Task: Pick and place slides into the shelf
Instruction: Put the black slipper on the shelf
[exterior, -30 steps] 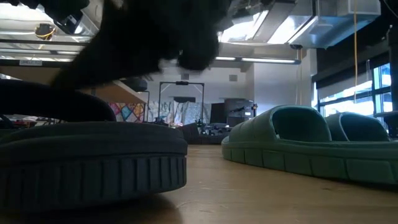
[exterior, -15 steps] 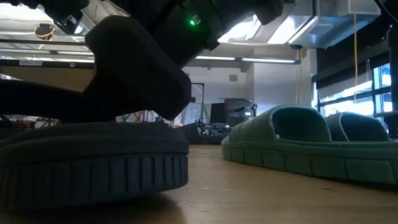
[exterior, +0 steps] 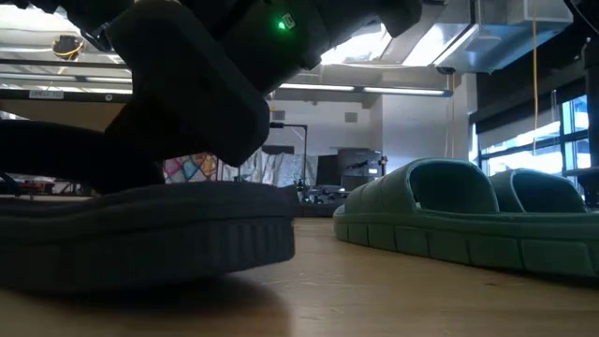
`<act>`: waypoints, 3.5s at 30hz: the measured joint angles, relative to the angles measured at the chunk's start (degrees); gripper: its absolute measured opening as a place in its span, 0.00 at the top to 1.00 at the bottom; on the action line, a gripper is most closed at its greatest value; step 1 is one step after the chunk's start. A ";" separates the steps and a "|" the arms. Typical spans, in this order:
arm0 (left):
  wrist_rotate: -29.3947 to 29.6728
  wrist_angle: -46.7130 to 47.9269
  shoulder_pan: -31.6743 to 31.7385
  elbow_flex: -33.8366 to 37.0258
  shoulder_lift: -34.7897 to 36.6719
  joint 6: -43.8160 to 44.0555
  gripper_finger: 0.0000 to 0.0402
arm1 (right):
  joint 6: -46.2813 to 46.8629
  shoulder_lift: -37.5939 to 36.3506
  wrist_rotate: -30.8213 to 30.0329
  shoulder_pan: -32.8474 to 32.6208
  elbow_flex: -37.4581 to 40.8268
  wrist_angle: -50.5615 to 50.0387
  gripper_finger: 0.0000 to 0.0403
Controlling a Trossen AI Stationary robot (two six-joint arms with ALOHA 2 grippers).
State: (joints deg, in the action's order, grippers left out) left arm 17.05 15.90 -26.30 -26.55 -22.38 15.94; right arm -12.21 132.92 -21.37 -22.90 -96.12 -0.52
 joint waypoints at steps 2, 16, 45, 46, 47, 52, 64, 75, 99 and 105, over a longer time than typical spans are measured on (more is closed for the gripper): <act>0.01 0.00 0.00 0.00 0.00 0.01 0.48 | -0.02 0.00 0.00 -0.02 0.00 -0.04 0.69; 0.00 -0.01 0.02 0.00 0.01 0.03 0.48 | -0.68 -3.42 -1.53 -0.15 0.03 -3.83 0.97; -0.01 -0.02 0.02 0.00 -0.01 0.04 0.48 | -29.15 -30.38 6.49 30.31 0.70 -17.95 0.97; 0.01 -0.04 0.02 0.00 0.01 0.02 0.48 | -29.98 -30.38 6.57 31.15 0.70 -17.32 0.97; 0.00 -0.04 0.02 0.00 0.01 0.02 0.48 | -30.21 -30.38 6.93 31.95 0.70 -16.37 0.97; 0.01 0.00 0.02 0.00 -0.01 0.02 0.48 | -33.43 -30.38 13.73 36.04 0.70 -12.36 0.97; 0.00 -0.02 0.02 0.00 0.04 0.20 0.48 | -41.09 -30.05 32.67 45.89 0.70 -0.81 0.97; -0.01 -0.02 0.00 0.00 0.01 0.69 0.48 | -39.73 -30.05 37.09 49.56 0.70 -11.84 0.97; -0.01 -0.04 0.02 0.00 0.01 1.52 0.48 | -53.97 -25.08 44.34 54.76 0.68 4.52 0.97; 0.44 -0.02 0.02 0.00 -0.01 1.51 0.48 | -55.65 -19.17 45.08 54.88 0.68 12.81 0.97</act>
State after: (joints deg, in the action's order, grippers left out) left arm 17.50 15.88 -26.28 -26.55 -22.39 17.45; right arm -67.86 113.75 23.72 31.99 -95.44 12.29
